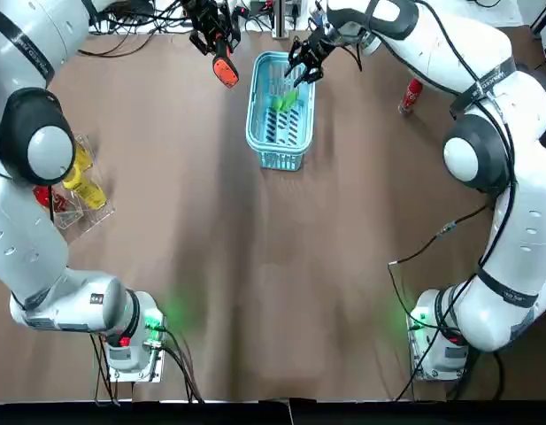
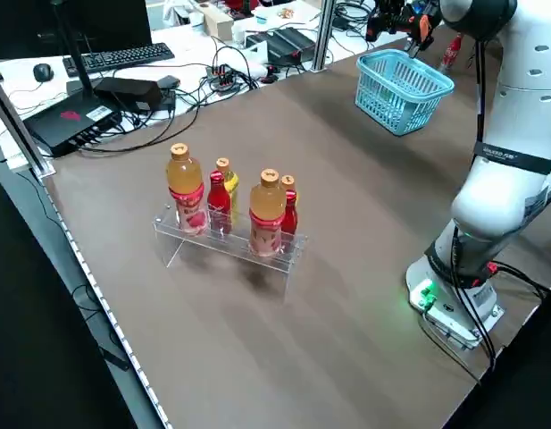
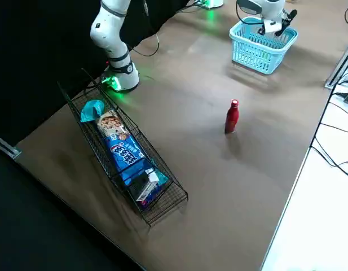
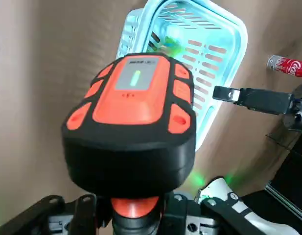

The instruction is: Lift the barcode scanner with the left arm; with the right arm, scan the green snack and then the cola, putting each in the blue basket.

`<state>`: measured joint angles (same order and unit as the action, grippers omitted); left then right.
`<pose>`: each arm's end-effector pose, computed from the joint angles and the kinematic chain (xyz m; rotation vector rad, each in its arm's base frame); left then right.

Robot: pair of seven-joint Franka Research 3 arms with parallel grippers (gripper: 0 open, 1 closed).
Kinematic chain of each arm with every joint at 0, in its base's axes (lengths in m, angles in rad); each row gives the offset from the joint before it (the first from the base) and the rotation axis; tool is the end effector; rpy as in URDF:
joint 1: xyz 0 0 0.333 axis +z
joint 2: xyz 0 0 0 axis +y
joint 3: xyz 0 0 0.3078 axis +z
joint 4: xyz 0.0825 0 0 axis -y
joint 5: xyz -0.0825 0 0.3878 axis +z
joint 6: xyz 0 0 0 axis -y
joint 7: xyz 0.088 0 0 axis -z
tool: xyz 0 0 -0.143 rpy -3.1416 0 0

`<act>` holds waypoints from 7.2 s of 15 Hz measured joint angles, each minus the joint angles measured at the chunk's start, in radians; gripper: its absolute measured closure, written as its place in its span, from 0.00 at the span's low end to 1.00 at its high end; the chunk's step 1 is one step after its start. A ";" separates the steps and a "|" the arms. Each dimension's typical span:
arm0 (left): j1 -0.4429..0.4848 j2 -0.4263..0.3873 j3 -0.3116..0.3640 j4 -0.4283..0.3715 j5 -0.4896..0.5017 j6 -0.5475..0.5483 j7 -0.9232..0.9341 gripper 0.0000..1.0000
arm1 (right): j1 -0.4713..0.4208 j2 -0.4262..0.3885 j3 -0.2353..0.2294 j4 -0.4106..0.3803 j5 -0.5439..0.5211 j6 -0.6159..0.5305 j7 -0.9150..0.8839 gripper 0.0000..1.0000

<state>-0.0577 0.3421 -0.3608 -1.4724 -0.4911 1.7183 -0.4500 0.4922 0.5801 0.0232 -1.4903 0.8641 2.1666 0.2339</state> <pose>0.5834 -0.2952 0.4654 2.5874 0.1814 -0.4287 0.6112 0.4036 0.3200 -2.3950 0.2352 0.2401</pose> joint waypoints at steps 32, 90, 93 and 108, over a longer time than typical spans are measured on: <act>-0.003 0.004 0.002 -0.002 0.000 0.000 0.001 0.66 | -0.479 -0.134 -0.022 -0.051 -0.865 -0.290 -0.279 0.28; 0.019 0.003 -0.005 0.002 -0.301 0.000 0.001 0.66 | -0.239 -0.274 0.039 0.091 -0.412 -0.602 -0.542 0.68; 0.008 0.004 -0.005 0.003 -0.304 0.000 0.004 0.66 | -0.213 -0.274 0.040 0.092 -0.414 -0.609 -0.612 0.68; -0.162 0.080 -0.017 0.007 -0.306 0.147 0.039 0.66 | -0.106 -0.274 0.035 0.109 -0.412 -0.486 -0.667 0.68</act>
<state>-0.2200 0.4224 -0.3774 -1.4653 -0.7967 1.8649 -0.4106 0.3865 0.3063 0.0580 -1.3817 0.4526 1.6803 -0.4327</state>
